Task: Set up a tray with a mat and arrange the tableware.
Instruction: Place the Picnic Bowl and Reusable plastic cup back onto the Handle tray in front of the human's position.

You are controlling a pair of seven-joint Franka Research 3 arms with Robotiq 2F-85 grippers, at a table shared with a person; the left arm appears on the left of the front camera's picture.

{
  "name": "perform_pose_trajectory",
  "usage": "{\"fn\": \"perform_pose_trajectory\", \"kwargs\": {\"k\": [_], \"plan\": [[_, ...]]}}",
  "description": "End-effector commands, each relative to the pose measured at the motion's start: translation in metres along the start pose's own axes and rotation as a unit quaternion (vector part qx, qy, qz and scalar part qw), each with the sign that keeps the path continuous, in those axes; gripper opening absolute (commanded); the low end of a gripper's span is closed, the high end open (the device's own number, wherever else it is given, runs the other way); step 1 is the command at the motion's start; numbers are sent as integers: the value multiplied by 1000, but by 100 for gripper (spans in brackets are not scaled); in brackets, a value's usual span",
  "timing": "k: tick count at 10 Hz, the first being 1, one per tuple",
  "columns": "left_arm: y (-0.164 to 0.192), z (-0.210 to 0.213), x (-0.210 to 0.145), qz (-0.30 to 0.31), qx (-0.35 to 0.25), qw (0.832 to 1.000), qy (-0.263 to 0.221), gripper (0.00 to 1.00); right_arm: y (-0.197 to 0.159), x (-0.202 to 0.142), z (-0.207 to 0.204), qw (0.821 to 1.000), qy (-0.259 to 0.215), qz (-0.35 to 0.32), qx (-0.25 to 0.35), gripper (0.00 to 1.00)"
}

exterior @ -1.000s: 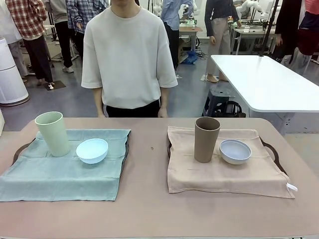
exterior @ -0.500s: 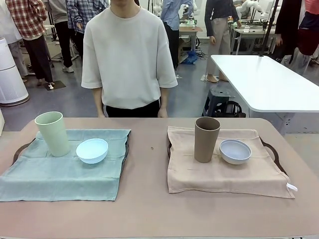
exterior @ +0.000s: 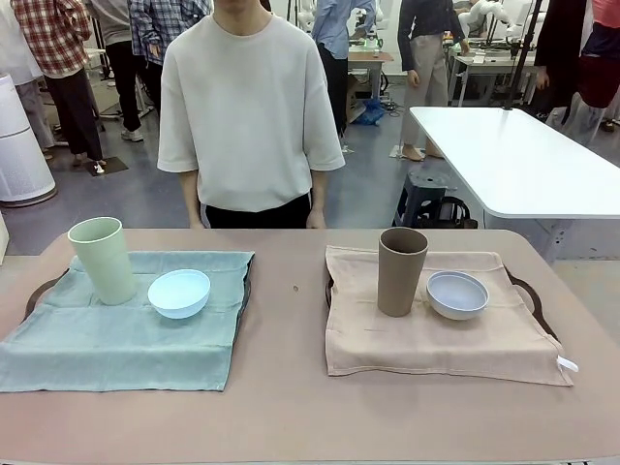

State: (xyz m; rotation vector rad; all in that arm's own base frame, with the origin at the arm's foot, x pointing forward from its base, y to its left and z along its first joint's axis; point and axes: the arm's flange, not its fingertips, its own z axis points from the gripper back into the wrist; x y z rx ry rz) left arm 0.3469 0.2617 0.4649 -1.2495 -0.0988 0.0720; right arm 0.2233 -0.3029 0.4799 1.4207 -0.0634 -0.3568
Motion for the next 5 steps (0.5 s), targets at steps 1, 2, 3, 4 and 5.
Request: {"fn": "perform_pose_trajectory", "kwargs": {"k": [1, 2, 3, 4, 5], "plan": [[0, 2, -1, 3, -2, 1000, -4, 100, 0, -2, -1, 1000, -2, 5, 3, 97], [0, 2, -1, 3, -2, 1000, -4, 100, 0, -2, -1, 1000, -2, 5, 3, 97], [0, 2, -1, 3, -2, 1000, -4, 100, 0, -2, -1, 1000, -2, 5, 3, 97], [0, 2, -1, 3, -2, 1000, -4, 100, 0, -2, -1, 1000, -2, 5, 3, 97], [0, 2, -1, 3, -2, 1000, -4, 100, 0, -2, -1, 1000, -2, 5, 3, 97]]}}
